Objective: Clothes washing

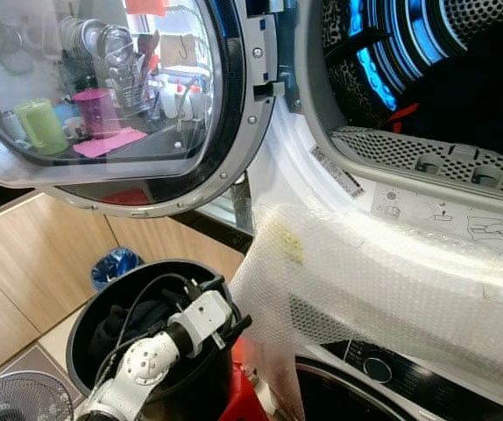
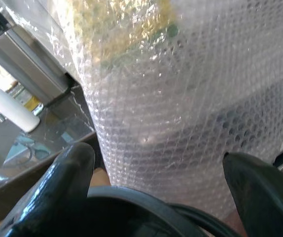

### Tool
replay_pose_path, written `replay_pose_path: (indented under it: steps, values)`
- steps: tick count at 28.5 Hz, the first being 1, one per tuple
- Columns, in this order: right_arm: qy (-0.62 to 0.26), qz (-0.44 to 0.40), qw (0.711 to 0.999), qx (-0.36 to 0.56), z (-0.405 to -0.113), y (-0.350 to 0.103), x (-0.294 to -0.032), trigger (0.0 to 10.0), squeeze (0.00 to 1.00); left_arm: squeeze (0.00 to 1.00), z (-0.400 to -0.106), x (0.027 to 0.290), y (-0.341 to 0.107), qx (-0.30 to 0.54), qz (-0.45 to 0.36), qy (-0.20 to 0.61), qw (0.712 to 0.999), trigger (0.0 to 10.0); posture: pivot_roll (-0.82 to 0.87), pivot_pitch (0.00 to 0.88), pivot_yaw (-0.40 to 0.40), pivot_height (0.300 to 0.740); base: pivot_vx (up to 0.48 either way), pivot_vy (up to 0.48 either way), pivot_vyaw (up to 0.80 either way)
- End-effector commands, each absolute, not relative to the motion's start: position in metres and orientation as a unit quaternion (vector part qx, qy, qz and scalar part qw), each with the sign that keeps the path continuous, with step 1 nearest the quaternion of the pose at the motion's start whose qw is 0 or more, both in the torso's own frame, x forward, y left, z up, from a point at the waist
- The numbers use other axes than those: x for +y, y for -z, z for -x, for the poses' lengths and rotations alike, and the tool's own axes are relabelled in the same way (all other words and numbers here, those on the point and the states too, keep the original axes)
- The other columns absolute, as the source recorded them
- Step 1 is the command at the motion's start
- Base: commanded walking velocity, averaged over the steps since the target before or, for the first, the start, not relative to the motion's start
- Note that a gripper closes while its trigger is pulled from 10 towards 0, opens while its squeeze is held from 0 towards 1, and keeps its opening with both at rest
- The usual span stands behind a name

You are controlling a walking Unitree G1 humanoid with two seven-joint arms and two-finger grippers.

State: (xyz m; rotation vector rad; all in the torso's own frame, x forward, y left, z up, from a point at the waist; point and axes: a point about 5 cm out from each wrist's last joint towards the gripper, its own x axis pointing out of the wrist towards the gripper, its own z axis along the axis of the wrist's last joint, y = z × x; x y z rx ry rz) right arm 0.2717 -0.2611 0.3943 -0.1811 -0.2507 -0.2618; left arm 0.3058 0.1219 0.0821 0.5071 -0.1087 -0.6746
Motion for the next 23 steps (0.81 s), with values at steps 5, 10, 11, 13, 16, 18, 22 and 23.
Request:
replay_pose_path:
  steps: [5, 10, 11, 13, 16, 18, 22, 23]
  values:
    - [0.081, 0.041, 0.983, -0.157, -0.257, -0.390, -0.253, 10.0, 0.00, 0.00, -0.307, 0.127, -0.082, -0.046, -0.241, 0.321, 0.915, 10.0, -0.10, 0.000, 0.134, 0.740, 0.000, 0.000, 0.00]
    - [0.030, 0.013, 0.980, -0.194, -0.247, -0.393, -0.245, 10.0, 0.00, 0.00, -0.307, 0.127, -0.083, -0.049, -0.240, 0.321, 0.915, 10.0, -0.09, 0.000, 0.129, 0.740, 0.000, 0.000, 0.00]
    - [0.010, 0.017, 0.980, -0.199, -0.245, -0.393, -0.241, 10.0, 0.00, 0.00, -0.307, 0.127, -0.083, -0.049, -0.240, 0.320, 0.915, 10.0, -0.09, 0.000, 0.129, 0.740, 0.000, 0.000, 0.00]
    - [-0.036, 0.039, 0.977, -0.204, -0.240, -0.388, -0.233, 10.0, 0.00, 0.00, -0.307, 0.128, -0.083, -0.049, -0.240, 0.320, 0.915, 10.0, -0.09, 0.000, 0.126, 0.740, 0.000, 0.000, 0.00]
    - [-0.164, 0.112, 0.965, -0.172, -0.224, -0.360, -0.208, 10.0, 0.00, 0.00, -0.306, 0.130, -0.082, -0.048, -0.240, 0.321, 0.915, 10.0, -0.09, 0.000, 0.122, 0.740, 0.000, 0.000, 0.00]
    - [-0.202, 0.131, 0.959, -0.150, -0.218, -0.347, -0.200, 10.0, 0.00, 0.00, -0.306, 0.131, -0.082, -0.047, -0.241, 0.323, 0.914, 10.0, -0.09, 0.000, 0.119, 0.740, 0.000, 0.000, 0.00]
    - [-0.289, 0.113, 0.947, -0.082, -0.208, -0.301, -0.174, 10.0, 0.00, 0.00, -0.307, 0.136, -0.087, -0.050, -0.242, 0.328, 0.912, 10.0, -0.09, 0.000, 0.112, 0.740, 0.000, 0.000, 0.00]
    - [-0.325, 0.082, 0.941, -0.046, -0.204, -0.276, -0.159, 10.0, 0.00, 0.00, -0.309, 0.139, -0.091, -0.055, -0.240, 0.330, 0.911, 10.0, -0.07, 0.000, 0.108, 0.740, 0.000, 0.000, 0.00]
